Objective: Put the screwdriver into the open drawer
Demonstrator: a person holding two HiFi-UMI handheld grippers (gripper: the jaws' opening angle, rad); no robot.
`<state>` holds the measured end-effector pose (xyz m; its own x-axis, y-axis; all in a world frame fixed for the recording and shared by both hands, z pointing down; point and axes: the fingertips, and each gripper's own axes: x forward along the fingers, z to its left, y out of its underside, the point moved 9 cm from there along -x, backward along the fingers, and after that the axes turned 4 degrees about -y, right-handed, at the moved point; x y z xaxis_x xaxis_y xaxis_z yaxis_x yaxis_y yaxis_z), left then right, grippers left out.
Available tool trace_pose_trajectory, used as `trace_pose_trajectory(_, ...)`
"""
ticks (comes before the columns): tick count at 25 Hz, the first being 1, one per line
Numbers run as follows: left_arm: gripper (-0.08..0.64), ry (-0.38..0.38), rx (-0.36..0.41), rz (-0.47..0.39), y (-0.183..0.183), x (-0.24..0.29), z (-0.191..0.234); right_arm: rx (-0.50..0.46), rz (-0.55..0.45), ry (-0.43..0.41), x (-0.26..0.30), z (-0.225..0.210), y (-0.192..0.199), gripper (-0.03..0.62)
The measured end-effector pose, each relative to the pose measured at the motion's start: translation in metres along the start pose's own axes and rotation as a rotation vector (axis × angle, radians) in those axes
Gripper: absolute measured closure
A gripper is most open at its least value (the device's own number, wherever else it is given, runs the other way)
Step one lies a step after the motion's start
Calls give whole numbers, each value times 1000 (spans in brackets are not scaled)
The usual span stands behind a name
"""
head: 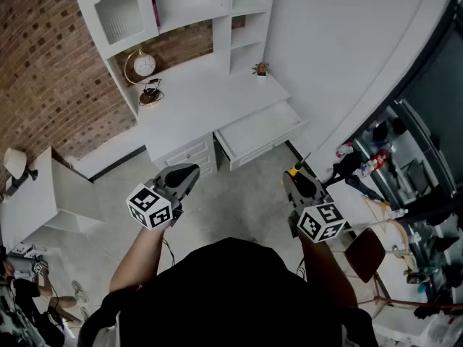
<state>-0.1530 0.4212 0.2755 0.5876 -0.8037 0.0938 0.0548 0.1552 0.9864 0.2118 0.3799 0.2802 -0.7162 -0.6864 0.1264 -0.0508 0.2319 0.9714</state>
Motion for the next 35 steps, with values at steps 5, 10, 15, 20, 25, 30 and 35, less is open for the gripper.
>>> trace_pose_trajectory(5, 537, 9, 13, 3, -4, -3, 4, 9, -20, 16, -2, 1, -2, 508)
trace_pose_trajectory(10, 537, 13, 33, 17, 0, -9, 4, 41, -46, 19, -5, 7, 3, 505)
trace_pose_trajectory(15, 537, 18, 23, 37, 3, -11, 8, 51, -48, 38, -6, 8, 4, 505)
trace_pose_trajectory(20, 537, 35, 41, 67, 3, -13, 10, 45, -36, 47, -5, 16, 3, 505)
trace_pose_trajectory(25, 537, 28, 35, 75, 3, -18, 11, 30, -47, 52, -2, 15, -1, 505)
trace_pose_trajectory(30, 537, 28, 30, 83, 8, -14, 13, 34, -43, 72, -4, 8, 3, 505)
trace_pose_trajectory(35, 537, 35, 30, 78, 8, -8, 19, 42, -40, 79, 1, 3, 8, 505)
